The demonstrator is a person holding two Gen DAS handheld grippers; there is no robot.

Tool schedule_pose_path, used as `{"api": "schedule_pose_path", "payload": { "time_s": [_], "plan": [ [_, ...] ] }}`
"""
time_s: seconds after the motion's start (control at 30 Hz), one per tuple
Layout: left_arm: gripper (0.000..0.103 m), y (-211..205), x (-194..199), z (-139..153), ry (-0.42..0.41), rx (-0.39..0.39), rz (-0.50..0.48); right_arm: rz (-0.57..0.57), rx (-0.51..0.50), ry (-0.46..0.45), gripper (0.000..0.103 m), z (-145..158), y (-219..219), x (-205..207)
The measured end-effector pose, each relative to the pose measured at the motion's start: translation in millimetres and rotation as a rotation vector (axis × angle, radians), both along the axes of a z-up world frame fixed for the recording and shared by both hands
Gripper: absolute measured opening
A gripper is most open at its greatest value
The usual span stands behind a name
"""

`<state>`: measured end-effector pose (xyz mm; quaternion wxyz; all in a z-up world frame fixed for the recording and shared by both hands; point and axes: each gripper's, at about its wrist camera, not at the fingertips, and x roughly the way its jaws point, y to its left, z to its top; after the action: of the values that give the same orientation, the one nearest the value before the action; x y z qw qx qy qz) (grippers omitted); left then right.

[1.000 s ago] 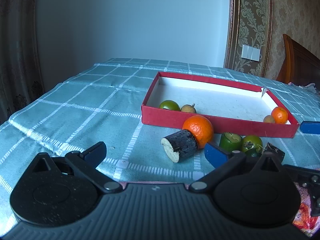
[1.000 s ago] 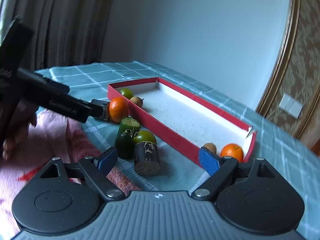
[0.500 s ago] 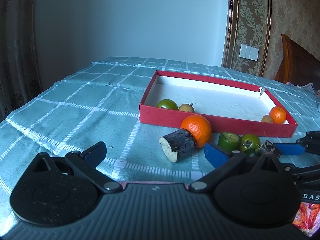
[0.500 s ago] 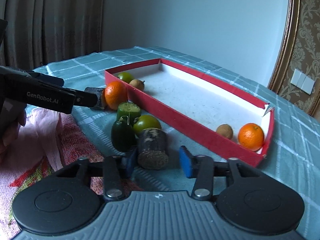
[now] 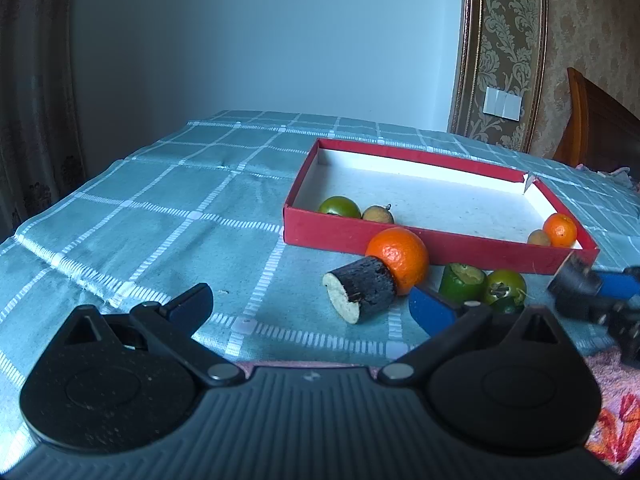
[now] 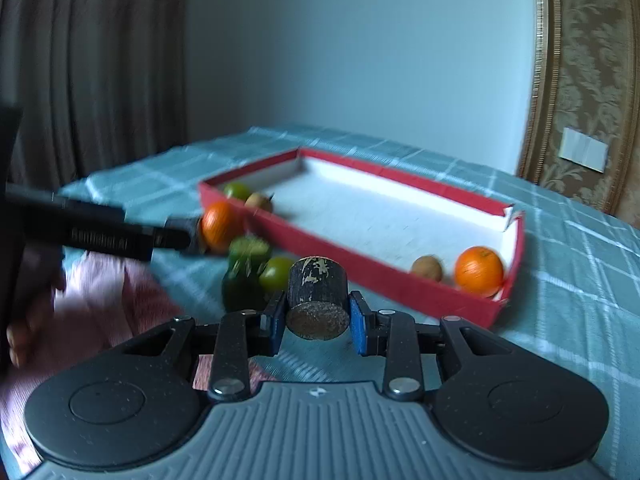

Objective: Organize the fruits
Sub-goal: 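Carry the small log piece over the red tray with the right tool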

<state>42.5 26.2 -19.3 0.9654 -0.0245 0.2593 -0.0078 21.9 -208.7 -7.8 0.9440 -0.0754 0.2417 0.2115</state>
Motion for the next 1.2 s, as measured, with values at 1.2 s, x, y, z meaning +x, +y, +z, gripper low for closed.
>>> {"api": "schedule_pose_path", "payload": {
  "time_s": [1.2],
  "plan": [
    [0.103, -0.3, 4.0, -1.9, 0.024, -0.007, -0.004, -0.313, 0.125, 0.142, 0.032, -13.3, -25.8, 107.1]
  ]
}}
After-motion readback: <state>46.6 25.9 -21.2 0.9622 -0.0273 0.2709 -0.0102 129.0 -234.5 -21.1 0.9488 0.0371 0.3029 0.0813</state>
